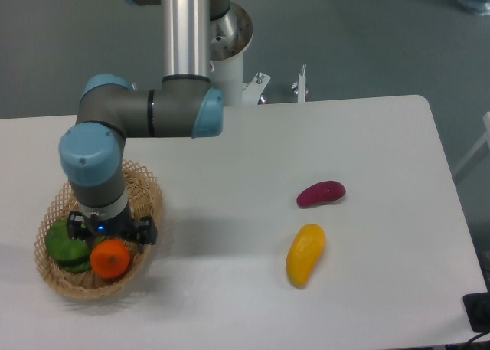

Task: Pick up the orange from the basket
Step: 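Lower the gripper onto the orange in the basket and close on it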

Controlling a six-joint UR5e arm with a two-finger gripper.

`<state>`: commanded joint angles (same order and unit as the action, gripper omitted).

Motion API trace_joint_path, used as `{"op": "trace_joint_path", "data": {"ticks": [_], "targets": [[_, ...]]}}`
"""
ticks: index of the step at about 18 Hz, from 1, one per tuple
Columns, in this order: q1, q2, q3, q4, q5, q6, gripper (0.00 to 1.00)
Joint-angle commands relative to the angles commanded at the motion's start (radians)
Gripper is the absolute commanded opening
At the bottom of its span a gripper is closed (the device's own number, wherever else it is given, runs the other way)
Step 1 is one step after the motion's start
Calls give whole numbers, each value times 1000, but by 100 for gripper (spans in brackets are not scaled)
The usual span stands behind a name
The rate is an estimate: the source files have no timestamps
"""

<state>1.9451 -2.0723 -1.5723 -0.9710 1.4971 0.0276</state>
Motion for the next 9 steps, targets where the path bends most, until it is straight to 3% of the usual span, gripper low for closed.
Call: {"op": "trace_joint_path", "data": {"ticks": [9], "targets": [[-14, -45, 9, 0, 8, -17, 100]]}}
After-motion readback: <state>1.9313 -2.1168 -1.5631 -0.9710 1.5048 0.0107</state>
